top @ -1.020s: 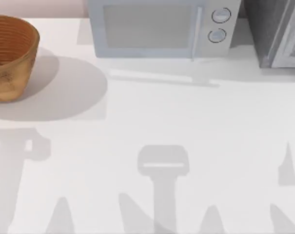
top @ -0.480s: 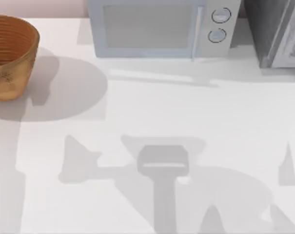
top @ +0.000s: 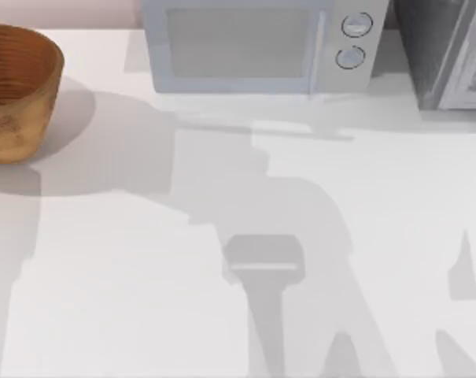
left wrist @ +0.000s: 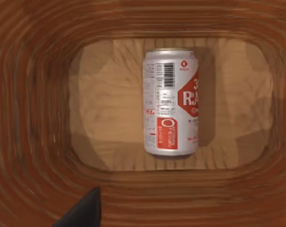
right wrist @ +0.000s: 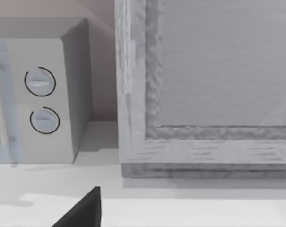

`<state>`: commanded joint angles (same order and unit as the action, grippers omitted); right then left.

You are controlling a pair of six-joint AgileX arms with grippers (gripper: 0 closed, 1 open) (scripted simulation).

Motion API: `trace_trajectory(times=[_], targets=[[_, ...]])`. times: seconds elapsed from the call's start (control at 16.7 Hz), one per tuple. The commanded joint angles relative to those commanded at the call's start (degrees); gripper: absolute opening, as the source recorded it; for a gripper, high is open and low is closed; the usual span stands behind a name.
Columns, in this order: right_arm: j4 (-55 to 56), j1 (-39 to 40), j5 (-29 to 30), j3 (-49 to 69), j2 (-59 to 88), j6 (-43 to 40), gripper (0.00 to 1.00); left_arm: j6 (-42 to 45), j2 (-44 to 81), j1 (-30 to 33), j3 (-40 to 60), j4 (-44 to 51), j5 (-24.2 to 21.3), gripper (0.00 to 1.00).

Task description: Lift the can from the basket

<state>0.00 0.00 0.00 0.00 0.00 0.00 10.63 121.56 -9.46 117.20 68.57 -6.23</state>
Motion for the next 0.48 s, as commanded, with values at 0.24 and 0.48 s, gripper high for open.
trace_trajectory(times=[0.24, 0.48], targets=[[0.0, 0.0, 0.0, 0.0, 0.0, 0.0, 1.0, 0.99, 14.84, -0.75, 14.74, 7.93, -1.29, 1.0], [0.0, 0.0, 0.0, 0.0, 0.0, 0.0, 1.0, 1.38, 22.8, -1.17, 22.58, 12.11, -1.97, 1.0]])
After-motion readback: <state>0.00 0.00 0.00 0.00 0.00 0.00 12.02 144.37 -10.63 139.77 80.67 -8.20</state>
